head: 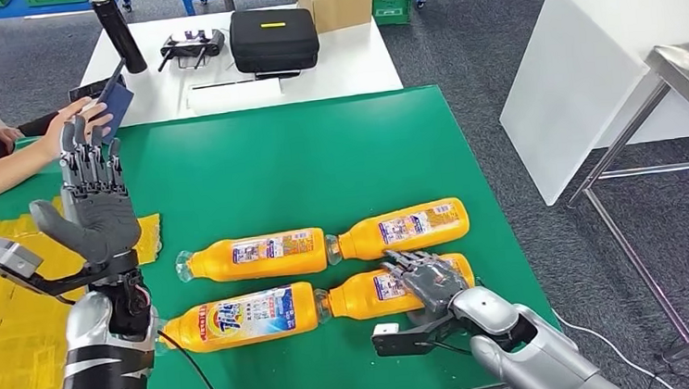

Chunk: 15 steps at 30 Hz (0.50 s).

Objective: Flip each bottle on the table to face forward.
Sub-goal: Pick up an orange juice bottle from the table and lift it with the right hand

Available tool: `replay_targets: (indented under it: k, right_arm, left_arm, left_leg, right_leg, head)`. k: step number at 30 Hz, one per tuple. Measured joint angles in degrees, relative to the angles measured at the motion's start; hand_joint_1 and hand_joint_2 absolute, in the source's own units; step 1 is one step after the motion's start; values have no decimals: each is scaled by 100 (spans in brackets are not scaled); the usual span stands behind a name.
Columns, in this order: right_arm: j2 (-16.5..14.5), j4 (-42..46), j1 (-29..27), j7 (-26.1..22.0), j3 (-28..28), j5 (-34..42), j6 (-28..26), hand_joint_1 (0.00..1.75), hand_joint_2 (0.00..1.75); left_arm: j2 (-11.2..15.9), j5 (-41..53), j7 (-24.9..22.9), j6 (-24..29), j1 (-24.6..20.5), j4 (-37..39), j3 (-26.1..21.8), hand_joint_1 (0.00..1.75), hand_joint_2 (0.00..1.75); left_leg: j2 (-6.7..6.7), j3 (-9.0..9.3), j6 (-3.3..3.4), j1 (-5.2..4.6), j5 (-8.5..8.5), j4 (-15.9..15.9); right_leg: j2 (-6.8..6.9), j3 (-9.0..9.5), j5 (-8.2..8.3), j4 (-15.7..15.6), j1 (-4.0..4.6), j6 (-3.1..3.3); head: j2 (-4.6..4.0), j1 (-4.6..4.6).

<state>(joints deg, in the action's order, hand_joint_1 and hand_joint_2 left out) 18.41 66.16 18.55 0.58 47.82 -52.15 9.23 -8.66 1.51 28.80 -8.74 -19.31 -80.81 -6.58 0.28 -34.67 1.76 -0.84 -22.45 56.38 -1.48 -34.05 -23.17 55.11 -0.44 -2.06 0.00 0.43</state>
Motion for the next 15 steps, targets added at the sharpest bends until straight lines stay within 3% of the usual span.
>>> replay_targets:
  k: [15]
  right_arm:
    - [-70,-271,274,-31,108,493,319,175,175]
  left_arm:
    - [-2,-61,3,0,-46,169,3,0,0]
  left_leg:
    - [-18,97,-15,6,-20,2]
  right_leg:
    - [4,103,-25,-1,3,5]
  head:
    - [0,-2]
